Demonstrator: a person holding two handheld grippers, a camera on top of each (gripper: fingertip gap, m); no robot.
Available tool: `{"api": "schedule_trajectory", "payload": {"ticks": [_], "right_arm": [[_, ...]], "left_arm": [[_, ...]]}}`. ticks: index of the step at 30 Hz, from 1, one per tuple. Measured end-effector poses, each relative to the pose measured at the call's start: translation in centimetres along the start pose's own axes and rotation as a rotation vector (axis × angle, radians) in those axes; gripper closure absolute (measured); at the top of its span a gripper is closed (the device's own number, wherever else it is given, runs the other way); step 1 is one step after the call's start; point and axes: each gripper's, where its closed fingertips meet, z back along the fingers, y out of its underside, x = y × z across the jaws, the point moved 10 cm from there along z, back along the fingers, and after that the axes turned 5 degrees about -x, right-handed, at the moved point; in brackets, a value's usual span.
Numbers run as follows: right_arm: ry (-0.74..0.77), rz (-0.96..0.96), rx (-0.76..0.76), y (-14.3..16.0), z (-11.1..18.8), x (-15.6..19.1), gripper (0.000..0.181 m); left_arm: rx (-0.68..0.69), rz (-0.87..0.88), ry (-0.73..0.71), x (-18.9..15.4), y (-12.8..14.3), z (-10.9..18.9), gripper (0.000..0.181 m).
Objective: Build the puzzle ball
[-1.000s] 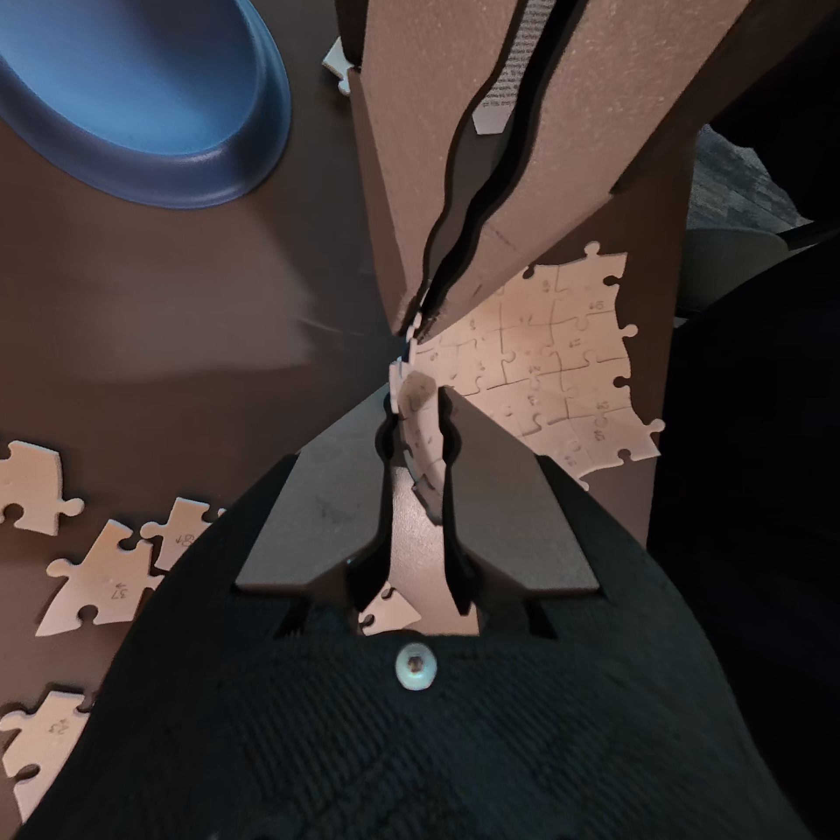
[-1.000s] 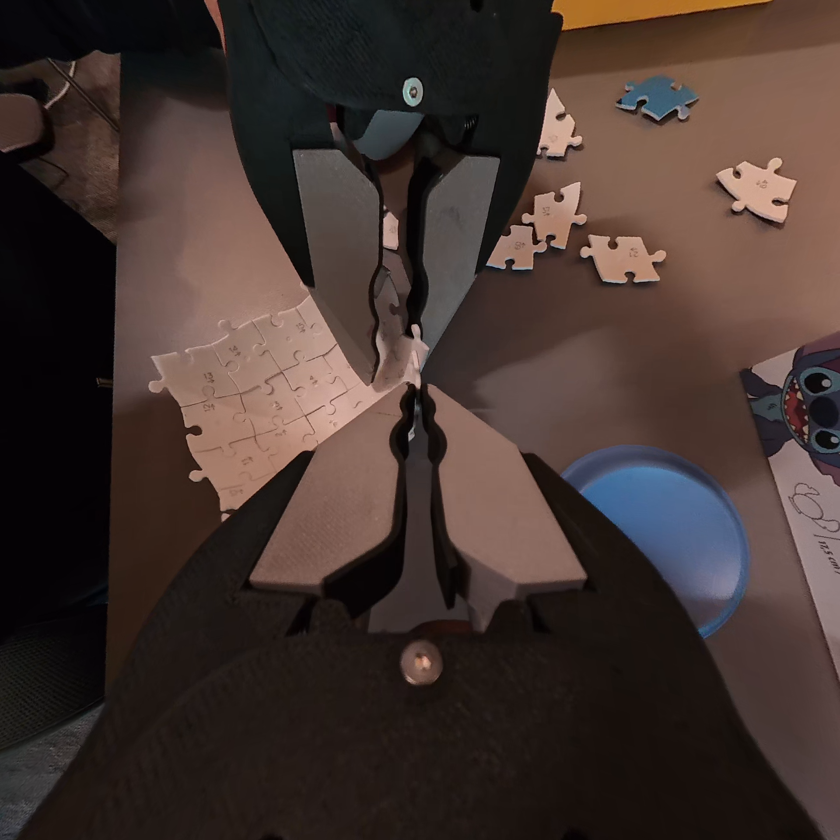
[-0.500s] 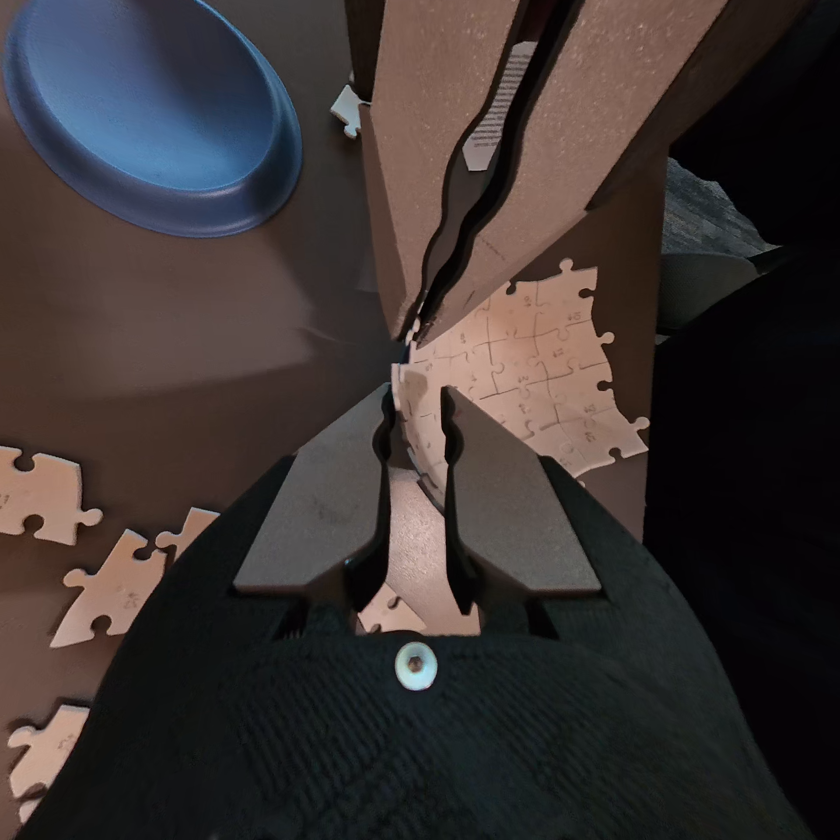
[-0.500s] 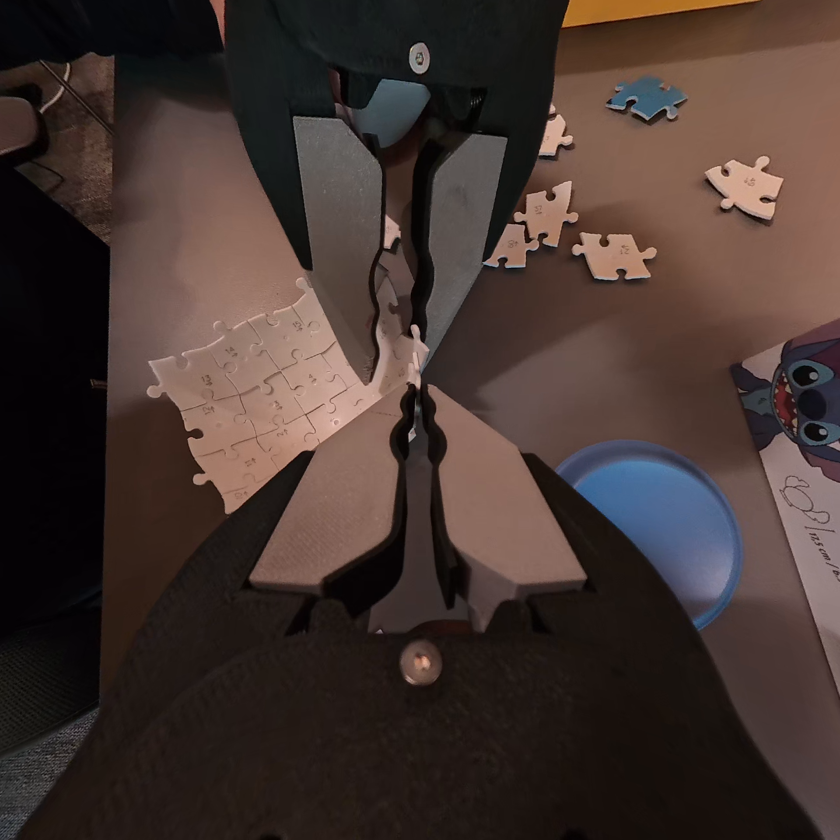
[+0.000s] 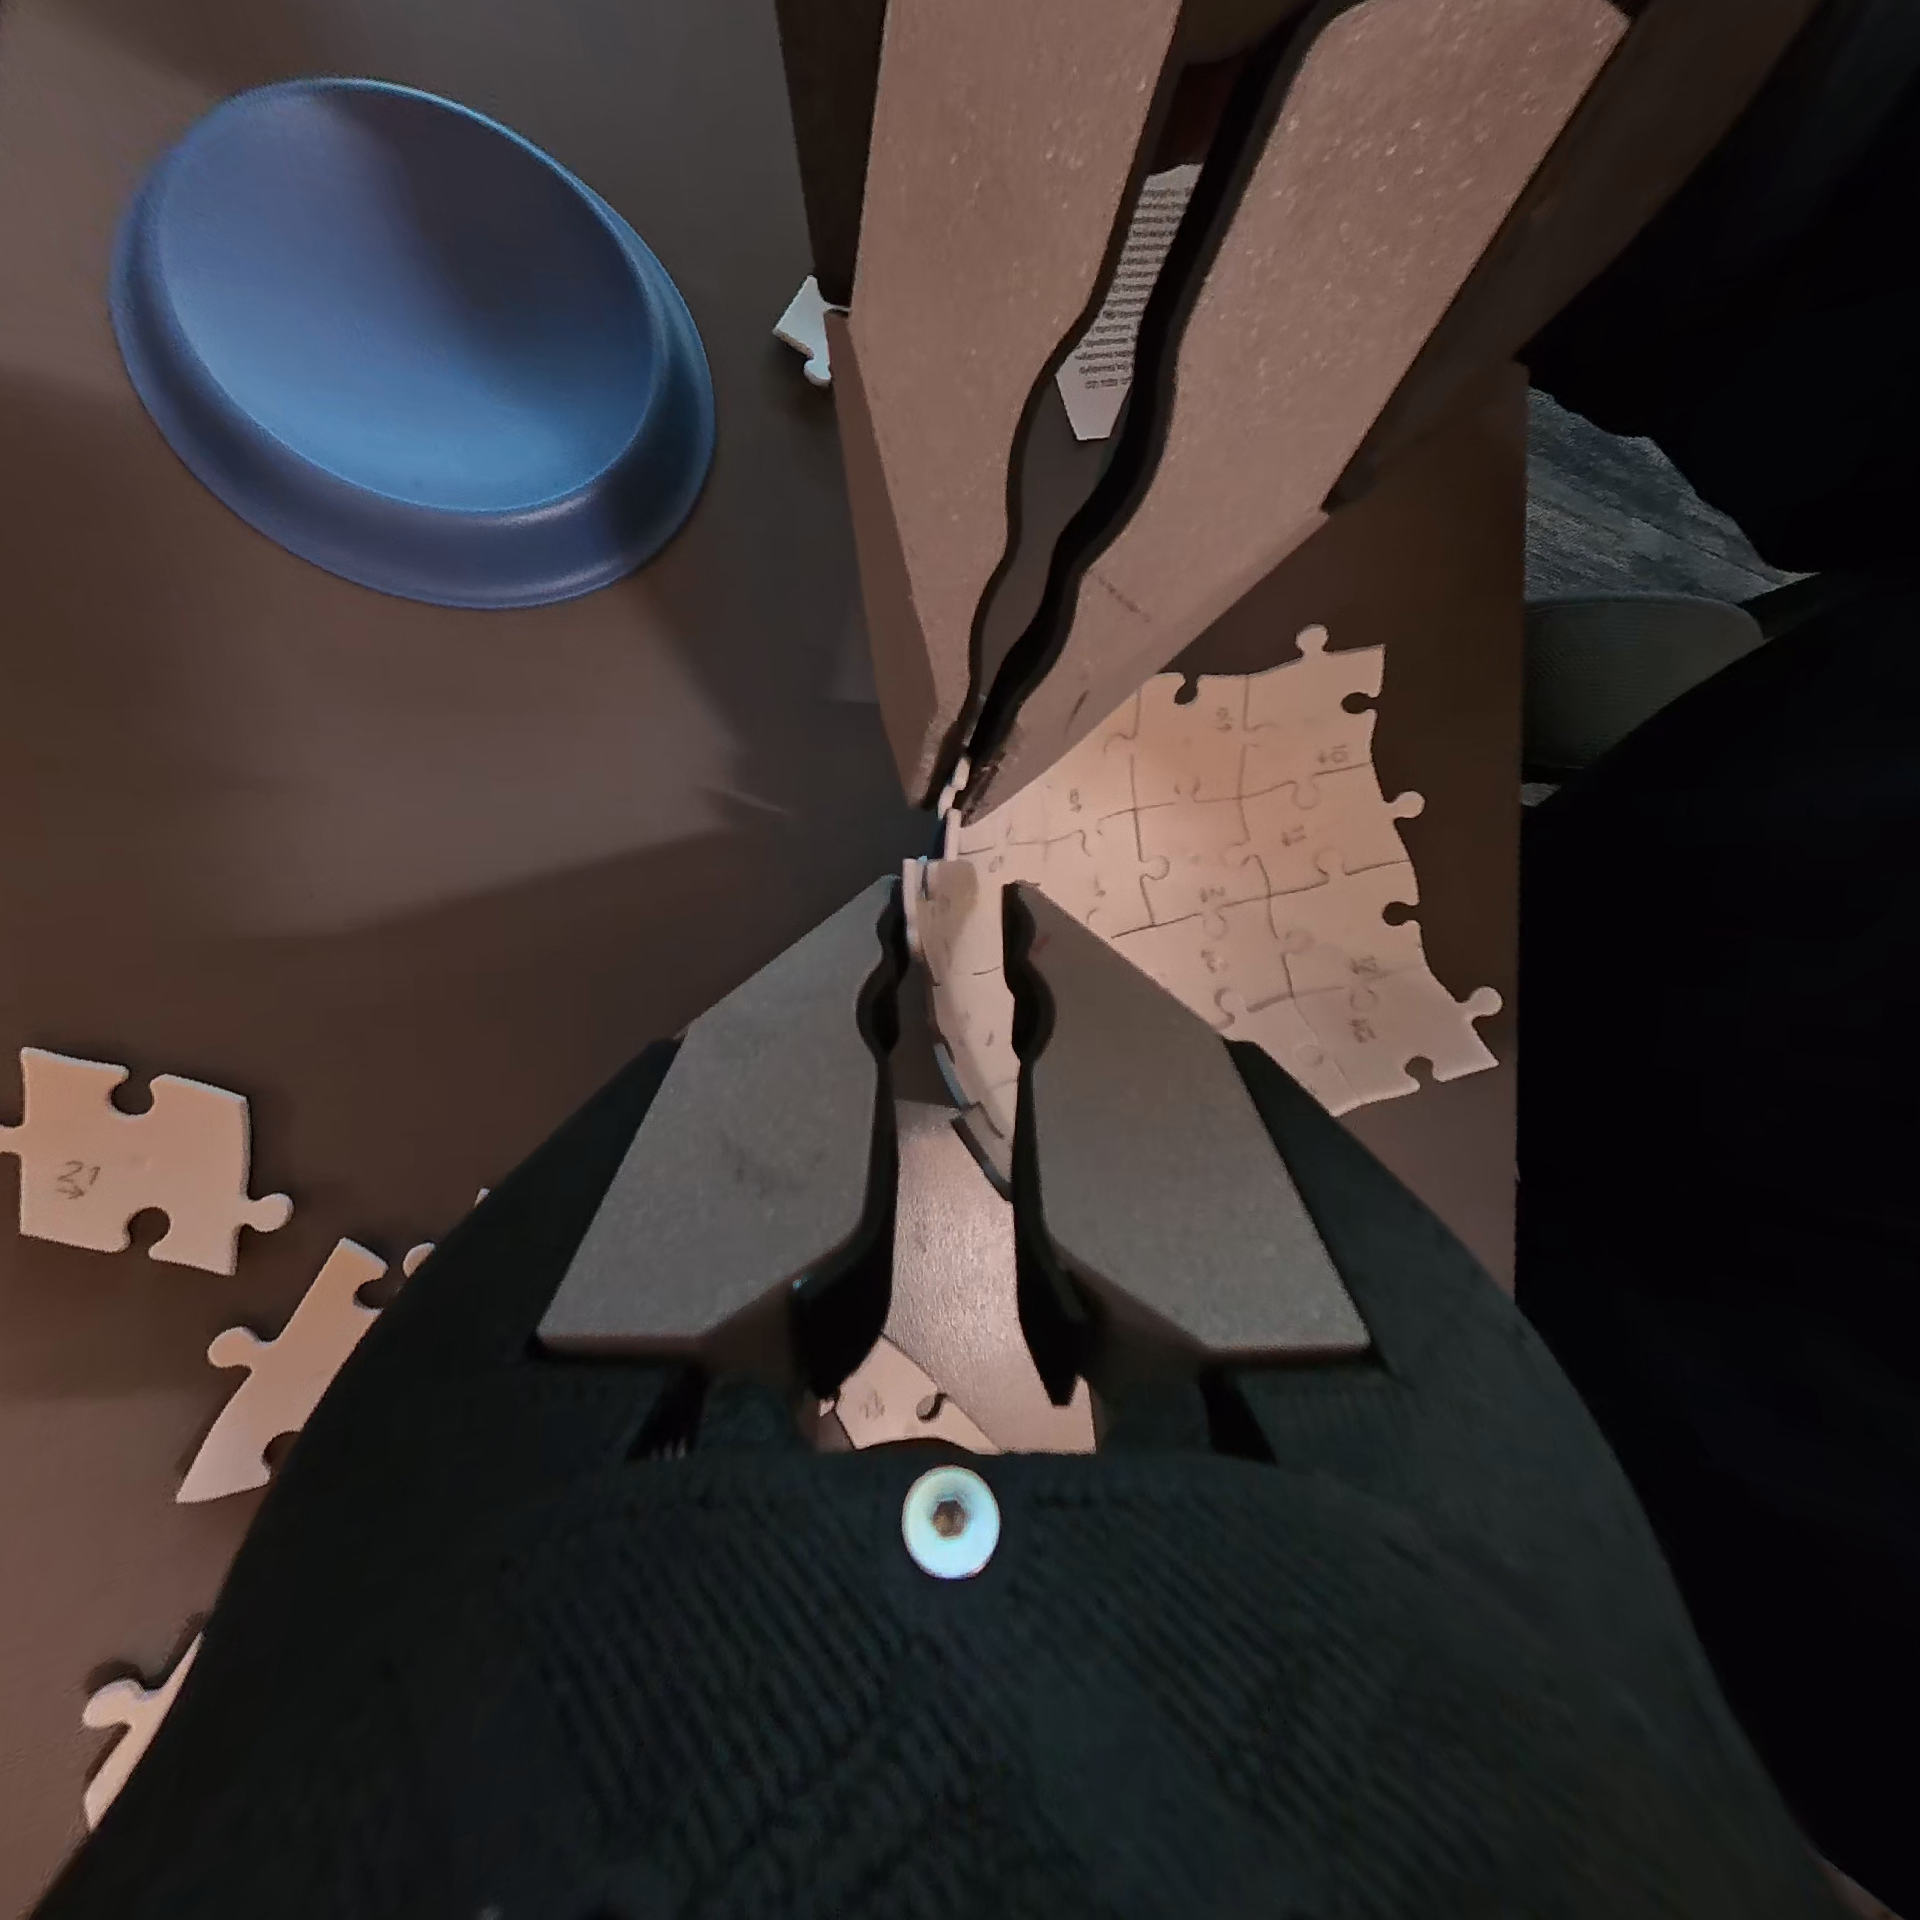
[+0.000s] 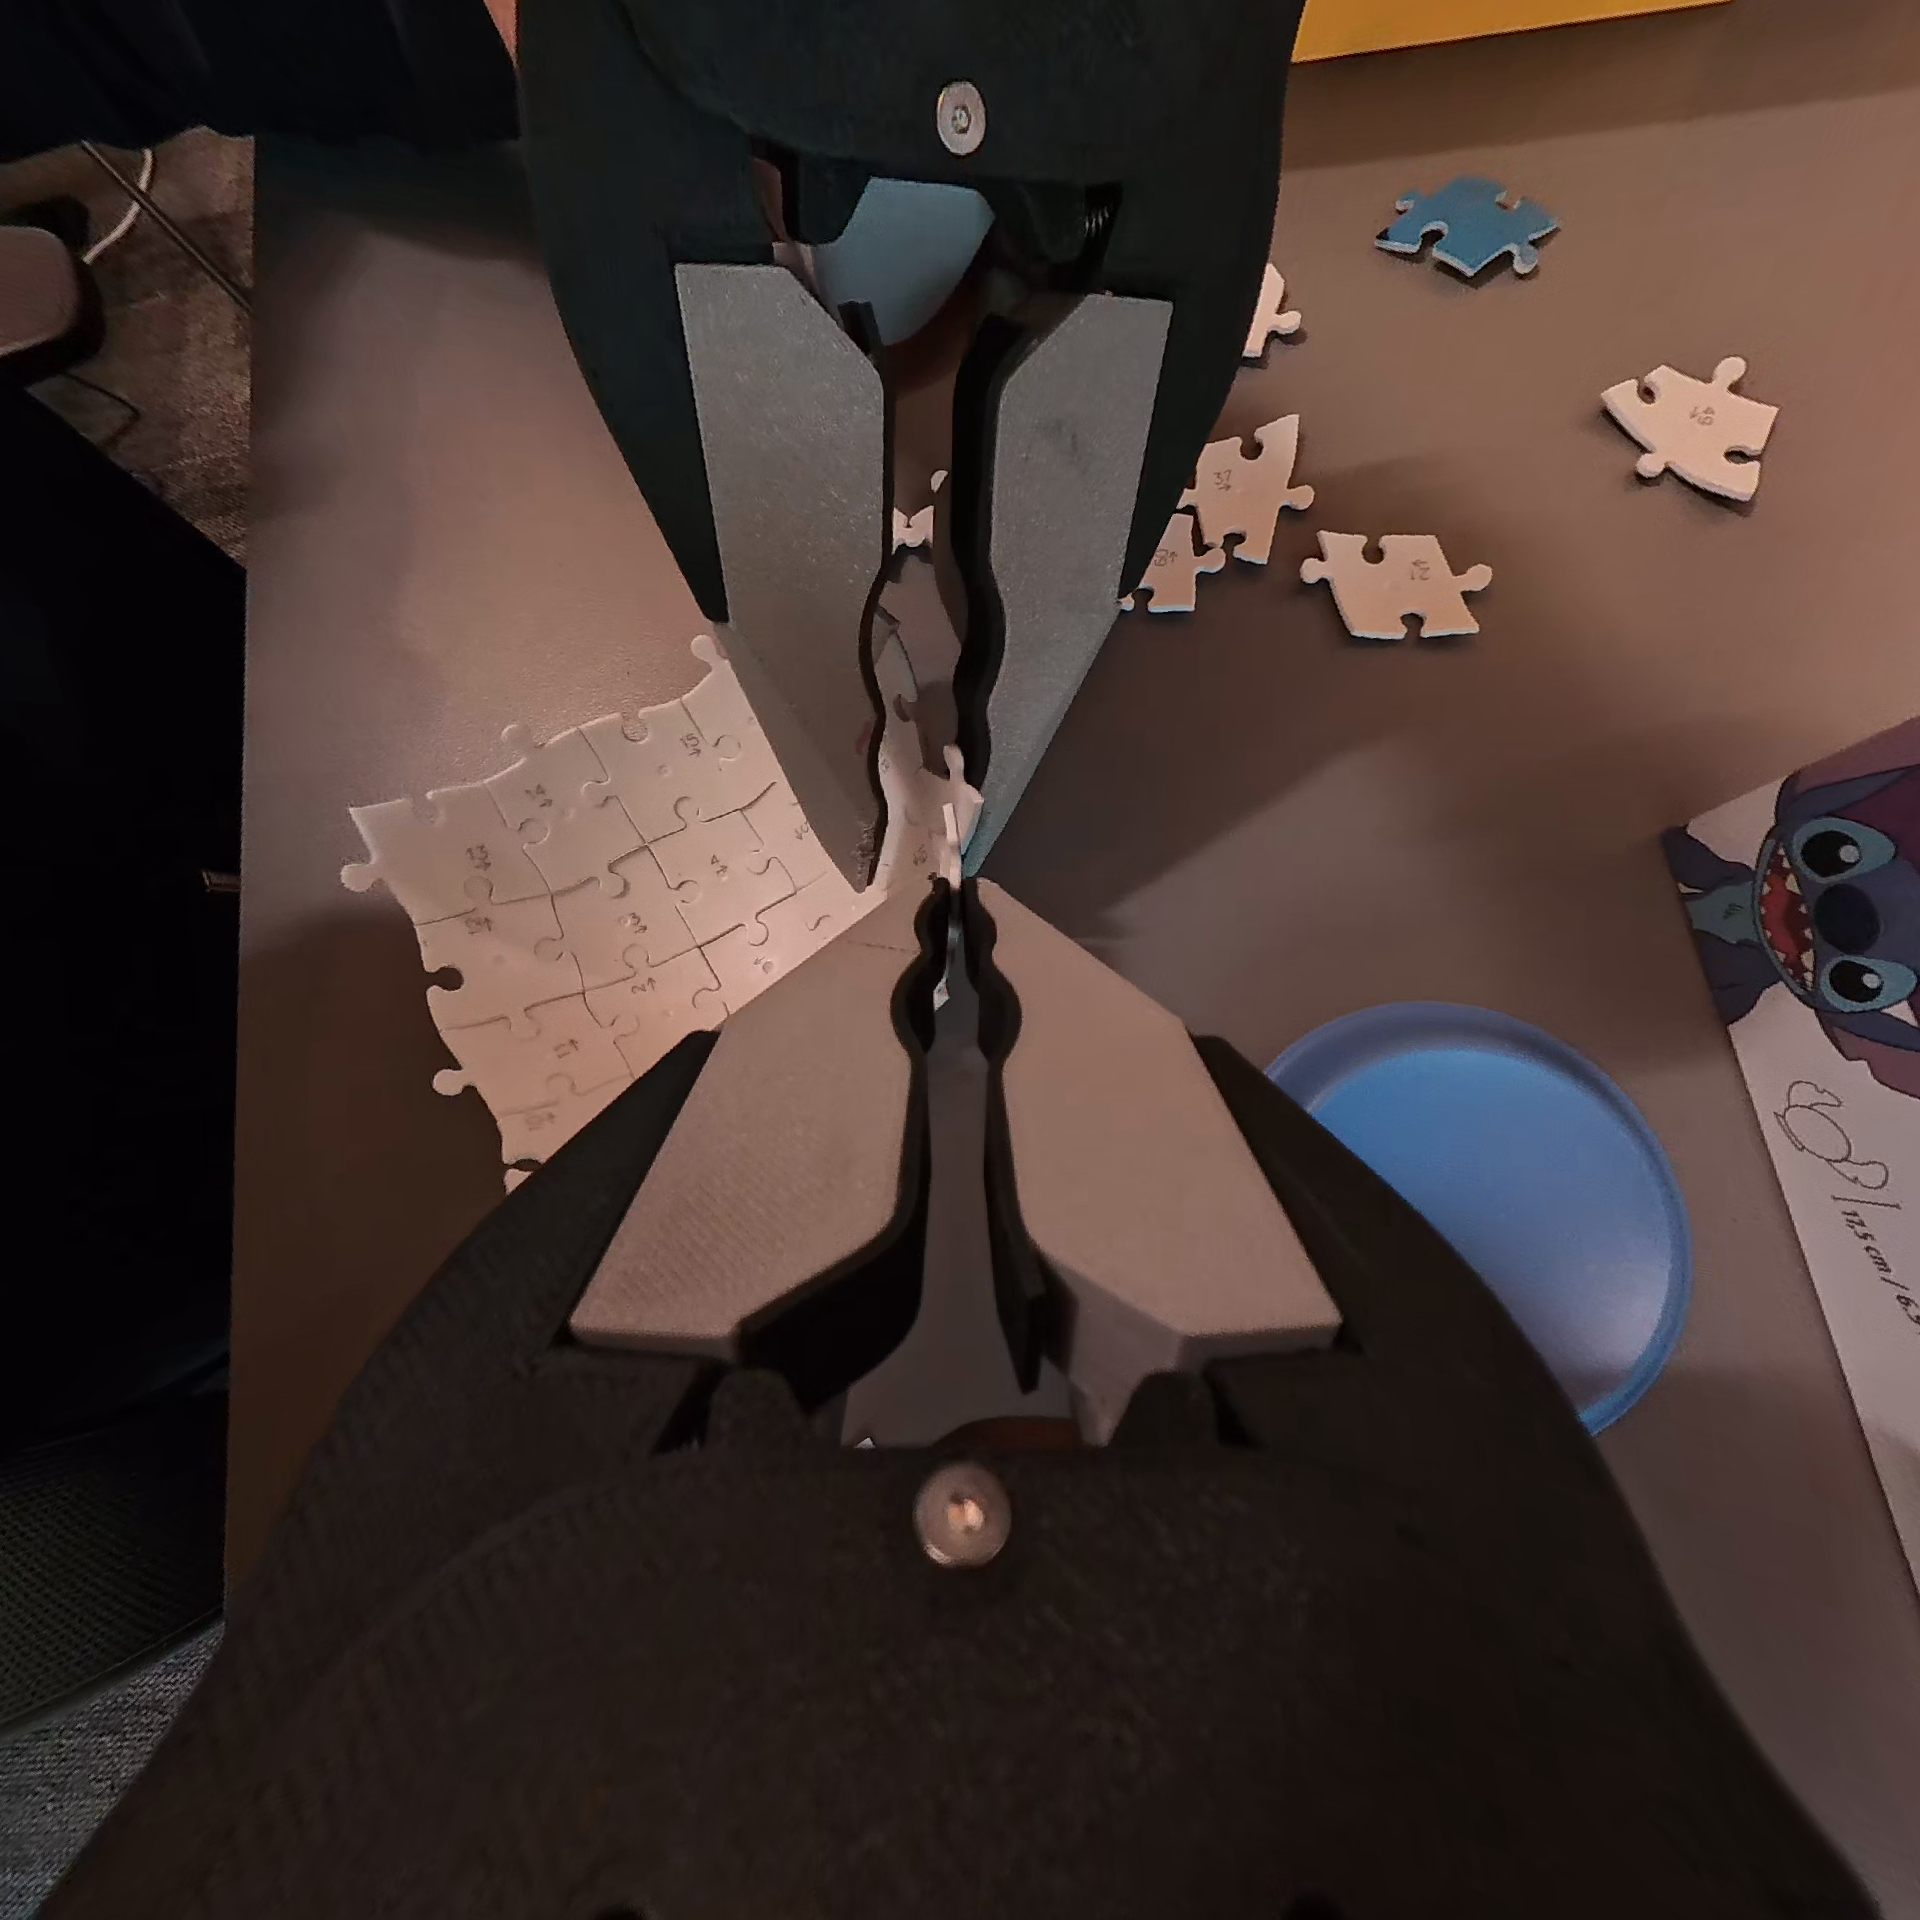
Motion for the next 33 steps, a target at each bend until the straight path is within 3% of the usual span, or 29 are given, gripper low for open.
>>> {"api": "schedule_trajectory", "payload": {"ticks": [20,33], "right_arm": [[-0.011,-0.011,-0.005,0.11,0.04,-0.05,0.181],[-0.101,-0.128,-0.045,0.63,0.03,-0.63,0.181]], "left_arm": [[-0.025,0.035,0.017,0.58,0.01,-0.03,0.179],[-0.036,0.028,0.023,0.38,-0.11,0.12,0.18]]}}
